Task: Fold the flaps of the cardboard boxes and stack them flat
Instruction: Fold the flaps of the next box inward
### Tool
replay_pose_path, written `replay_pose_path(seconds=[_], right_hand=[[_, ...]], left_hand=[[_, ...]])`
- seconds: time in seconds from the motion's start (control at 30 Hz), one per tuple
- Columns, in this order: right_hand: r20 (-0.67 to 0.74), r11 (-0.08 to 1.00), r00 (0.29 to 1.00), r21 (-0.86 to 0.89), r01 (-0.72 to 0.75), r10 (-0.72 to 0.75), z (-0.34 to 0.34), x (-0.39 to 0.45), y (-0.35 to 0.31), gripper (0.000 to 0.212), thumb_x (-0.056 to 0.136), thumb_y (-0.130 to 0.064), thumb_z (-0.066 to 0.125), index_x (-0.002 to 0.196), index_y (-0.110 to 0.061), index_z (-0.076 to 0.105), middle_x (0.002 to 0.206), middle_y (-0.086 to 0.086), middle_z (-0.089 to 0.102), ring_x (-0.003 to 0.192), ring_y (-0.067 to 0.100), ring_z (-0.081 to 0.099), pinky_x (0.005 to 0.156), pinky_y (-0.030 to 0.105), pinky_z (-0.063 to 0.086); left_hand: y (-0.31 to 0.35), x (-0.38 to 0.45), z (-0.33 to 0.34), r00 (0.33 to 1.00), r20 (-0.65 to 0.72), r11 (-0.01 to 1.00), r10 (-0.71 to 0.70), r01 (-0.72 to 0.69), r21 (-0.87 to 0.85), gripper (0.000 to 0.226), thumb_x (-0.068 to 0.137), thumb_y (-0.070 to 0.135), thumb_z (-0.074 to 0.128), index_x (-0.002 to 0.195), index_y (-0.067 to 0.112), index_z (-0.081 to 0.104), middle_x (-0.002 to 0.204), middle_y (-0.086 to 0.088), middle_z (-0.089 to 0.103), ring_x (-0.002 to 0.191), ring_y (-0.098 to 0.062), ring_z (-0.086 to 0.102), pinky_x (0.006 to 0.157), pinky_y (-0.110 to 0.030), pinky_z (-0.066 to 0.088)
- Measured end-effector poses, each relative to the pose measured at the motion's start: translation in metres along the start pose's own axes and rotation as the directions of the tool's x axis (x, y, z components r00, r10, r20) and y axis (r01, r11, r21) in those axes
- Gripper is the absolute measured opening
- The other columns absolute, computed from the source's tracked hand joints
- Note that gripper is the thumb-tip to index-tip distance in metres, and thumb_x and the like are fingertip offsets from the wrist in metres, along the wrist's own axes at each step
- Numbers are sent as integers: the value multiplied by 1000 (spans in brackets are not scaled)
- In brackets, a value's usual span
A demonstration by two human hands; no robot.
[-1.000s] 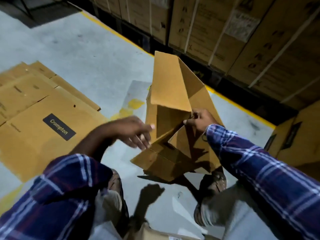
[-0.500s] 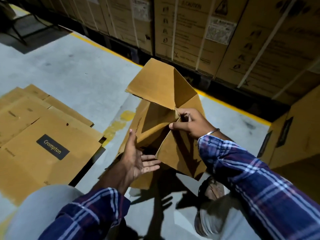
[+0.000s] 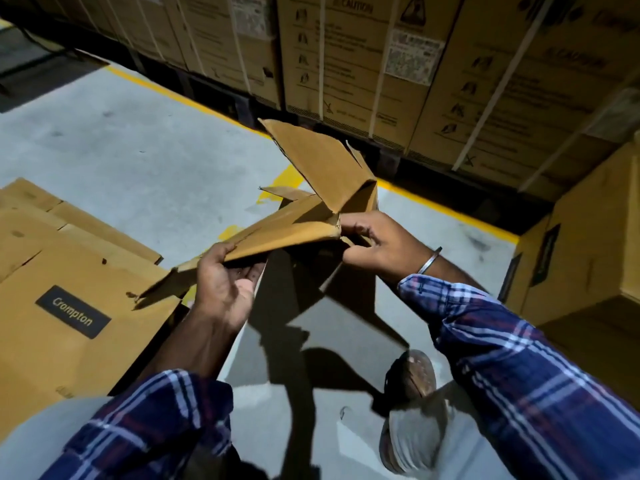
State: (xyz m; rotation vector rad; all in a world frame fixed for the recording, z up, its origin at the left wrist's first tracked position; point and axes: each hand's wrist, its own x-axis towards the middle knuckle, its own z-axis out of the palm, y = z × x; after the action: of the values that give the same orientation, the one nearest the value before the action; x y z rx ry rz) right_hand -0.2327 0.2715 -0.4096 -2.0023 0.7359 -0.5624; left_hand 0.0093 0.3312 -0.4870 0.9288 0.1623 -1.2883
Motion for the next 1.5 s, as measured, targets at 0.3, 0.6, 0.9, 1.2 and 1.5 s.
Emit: replay_pose_path(seconds=[0.3,0.6,0.9,1.2,1.5], right_hand=[[-39,920,982,-345,-185,183,-49,-43,15,55,75,-36,64,127,-19,72,131,-11,68,121,1,61,106,34,49],[-222,705,972,-701,-108,-72,-45,-68,-3,28,77,-4,63,90,-27,74,92,-7,70,88,22,64,72,43,54],[243,537,611,309,-785,753,46,-60,-6,58,71,-73,70,95,-20,64,87,1,74,95,25,74,84,49,61],[-191,155,389,981,120,901,53,-23,15,33,96,-16,69,125,-9,57,135,6,52,115,35,54,74,58,60],[-297,307,295,952,13,908,56,-10,32,35,84,20,58,109,-1,44,114,30,59,87,38,69,53,51,61]], left_hand=[[-13,-4,25,997,29,997,71,-72,35,50,72,7,69,120,6,56,118,-22,63,109,-34,65,98,-49,57],[-26,4,25,980,-46,967,195,-184,175,48,91,-4,60,137,-4,48,132,-24,64,118,-37,67,98,-54,55],[-30,0,28,986,-34,970,166,-157,183,44,92,-6,59,135,-8,50,118,-22,68,109,-34,70,94,-51,59],[-43,-20,31,999,44,975,8,-17,223,23,90,-4,58,110,7,63,98,-10,70,87,-23,67,66,-31,53],[12,-4,-7,993,-117,996,-29,38,75,26,97,10,60,123,8,59,122,-20,66,104,-34,69,69,-47,63]])
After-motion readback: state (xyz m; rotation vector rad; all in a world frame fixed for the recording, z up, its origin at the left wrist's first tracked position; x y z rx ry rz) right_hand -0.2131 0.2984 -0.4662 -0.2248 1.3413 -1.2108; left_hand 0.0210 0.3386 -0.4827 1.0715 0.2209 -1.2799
